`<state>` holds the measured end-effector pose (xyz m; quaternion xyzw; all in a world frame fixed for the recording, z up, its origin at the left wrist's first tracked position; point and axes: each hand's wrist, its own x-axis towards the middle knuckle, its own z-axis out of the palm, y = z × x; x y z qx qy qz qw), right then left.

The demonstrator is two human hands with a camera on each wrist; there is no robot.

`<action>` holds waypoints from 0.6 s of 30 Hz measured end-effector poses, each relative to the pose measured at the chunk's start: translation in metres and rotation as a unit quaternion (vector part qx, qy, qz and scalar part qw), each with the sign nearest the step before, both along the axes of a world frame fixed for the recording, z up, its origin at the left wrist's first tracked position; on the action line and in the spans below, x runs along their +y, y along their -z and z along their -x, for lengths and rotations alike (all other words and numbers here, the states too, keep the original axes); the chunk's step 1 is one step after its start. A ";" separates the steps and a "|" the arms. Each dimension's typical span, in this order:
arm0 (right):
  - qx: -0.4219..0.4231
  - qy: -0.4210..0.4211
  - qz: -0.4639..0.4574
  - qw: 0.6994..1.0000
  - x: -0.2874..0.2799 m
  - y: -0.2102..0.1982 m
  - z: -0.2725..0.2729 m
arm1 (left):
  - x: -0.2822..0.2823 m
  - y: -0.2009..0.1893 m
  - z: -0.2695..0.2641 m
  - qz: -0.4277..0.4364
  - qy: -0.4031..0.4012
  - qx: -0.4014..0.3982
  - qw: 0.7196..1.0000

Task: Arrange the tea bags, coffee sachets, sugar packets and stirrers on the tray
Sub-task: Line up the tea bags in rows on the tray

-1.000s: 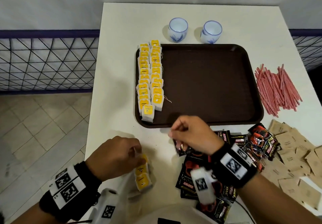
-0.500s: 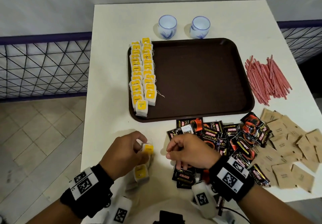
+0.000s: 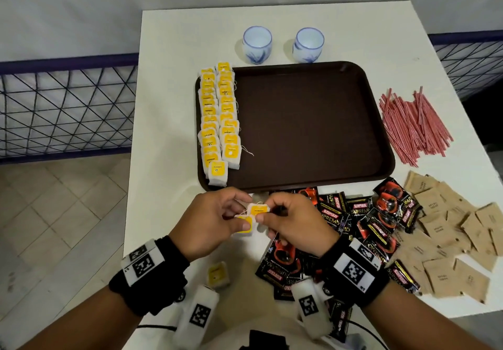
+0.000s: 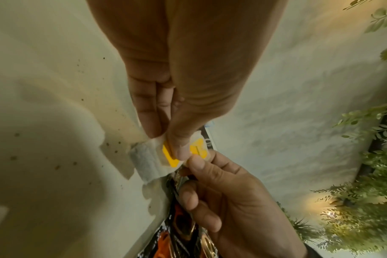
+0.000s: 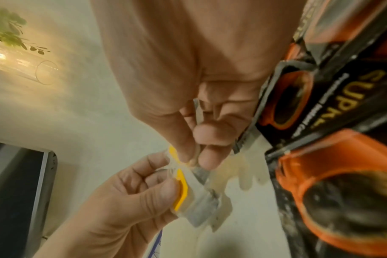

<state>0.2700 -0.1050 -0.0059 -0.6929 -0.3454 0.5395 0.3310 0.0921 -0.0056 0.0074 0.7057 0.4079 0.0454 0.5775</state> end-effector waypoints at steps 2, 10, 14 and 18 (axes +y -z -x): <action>-0.015 0.025 -0.020 0.999 0.004 -0.002 -0.004 | 0.005 -0.002 0.002 -0.010 0.007 0.015 1.000; 0.013 0.060 -0.019 0.998 0.018 -0.013 -0.020 | 0.062 -0.025 -0.020 -0.182 0.095 0.095 0.974; 0.007 0.042 -0.024 0.999 0.029 -0.005 -0.024 | 0.086 -0.019 -0.037 -0.229 0.149 0.110 0.956; 0.001 0.030 -0.030 0.999 0.040 -0.003 -0.028 | 0.097 -0.011 -0.050 -0.229 0.195 0.106 0.948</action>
